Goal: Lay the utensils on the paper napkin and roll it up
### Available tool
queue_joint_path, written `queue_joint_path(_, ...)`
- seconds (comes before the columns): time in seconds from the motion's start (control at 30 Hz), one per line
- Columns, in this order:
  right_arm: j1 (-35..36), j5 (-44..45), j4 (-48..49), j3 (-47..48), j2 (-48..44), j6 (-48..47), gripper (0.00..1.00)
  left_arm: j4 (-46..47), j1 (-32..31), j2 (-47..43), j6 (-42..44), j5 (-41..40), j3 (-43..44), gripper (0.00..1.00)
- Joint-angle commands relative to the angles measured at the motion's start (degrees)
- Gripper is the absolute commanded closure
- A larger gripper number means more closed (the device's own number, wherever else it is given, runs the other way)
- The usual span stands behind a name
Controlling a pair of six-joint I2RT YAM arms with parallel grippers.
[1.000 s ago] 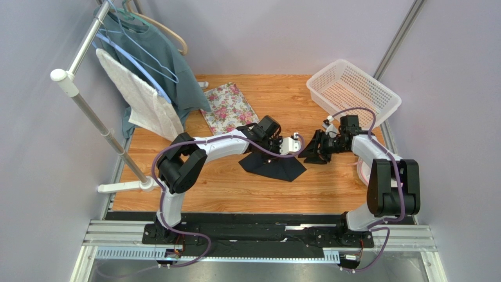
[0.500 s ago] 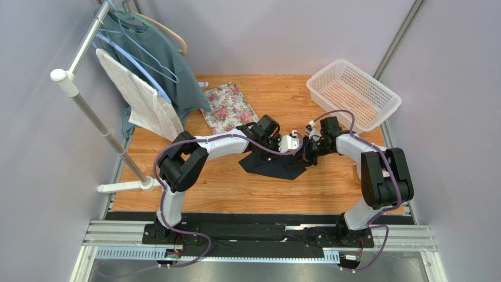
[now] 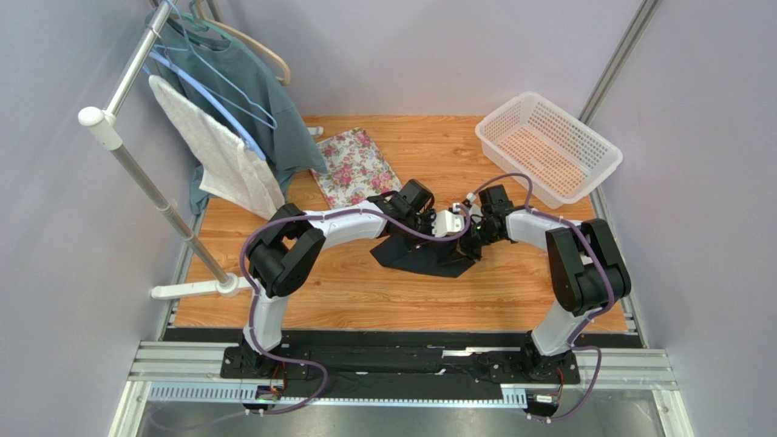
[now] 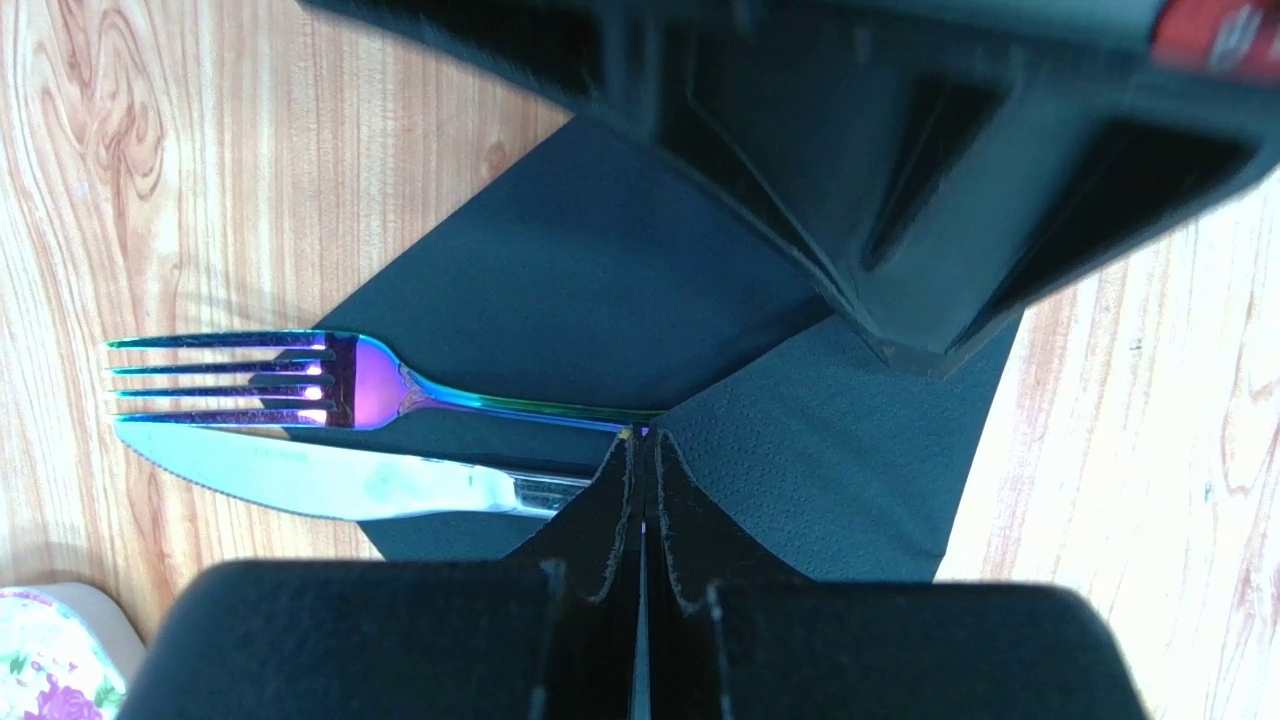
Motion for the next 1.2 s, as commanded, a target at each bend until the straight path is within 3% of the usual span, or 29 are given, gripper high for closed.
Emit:
queue_joint_path(0.0,1.73,4.27,3.03,0.77,1.80,0.61,1.00,1.54,0.44,-0.04,-0.91,0.12,-0.84,1.00)
queue_joint_path(0.4,3.67,12.18,1.01,1.74,4.26,-1.41,1.00,1.63,1.05,-1.35,-5.82,0.90,-0.84,1.00)
queue_joint_path(0.5,3.67,14.64,-0.22,1.92,4.00,-2.64,1.00,1.37,2.72,-6.09,-13.00,3.80,-1.89,0.84)
queue_joint_path(0.53,3.67,15.26,-0.75,1.92,3.91,-2.90,1.00,1.02,3.16,-7.67,-14.96,5.55,-2.33,0.73)
queue_joint_path(0.57,3.67,16.48,-1.36,1.92,3.73,-3.69,1.00,1.02,4.21,-10.99,-17.24,6.26,-3.03,0.68)
queue_joint_path(0.63,3.58,17.55,-1.98,2.01,3.21,-4.40,1.00,-0.12,5.18,-14.00,-23.04,9.76,-5.32,0.63)
queue_joint_path(0.8,3.50,18.61,-2.69,2.80,3.12,-5.98,1.00,-1.62,7.20,-20.77,-32.28,17.42,-12.51,0.68)
queue_joint_path(0.93,3.50,18.87,-3.39,3.76,2.68,-6.86,1.00,3.54,7.29,-22.36,-39.57,23.13,-18.23,0.73)
queue_joint_path(1.17,3.50,17.64,-3.22,4.03,1.98,-7.30,1.00,10.77,7.29,-15.34,-51.61,25.43,-18.43,0.78)
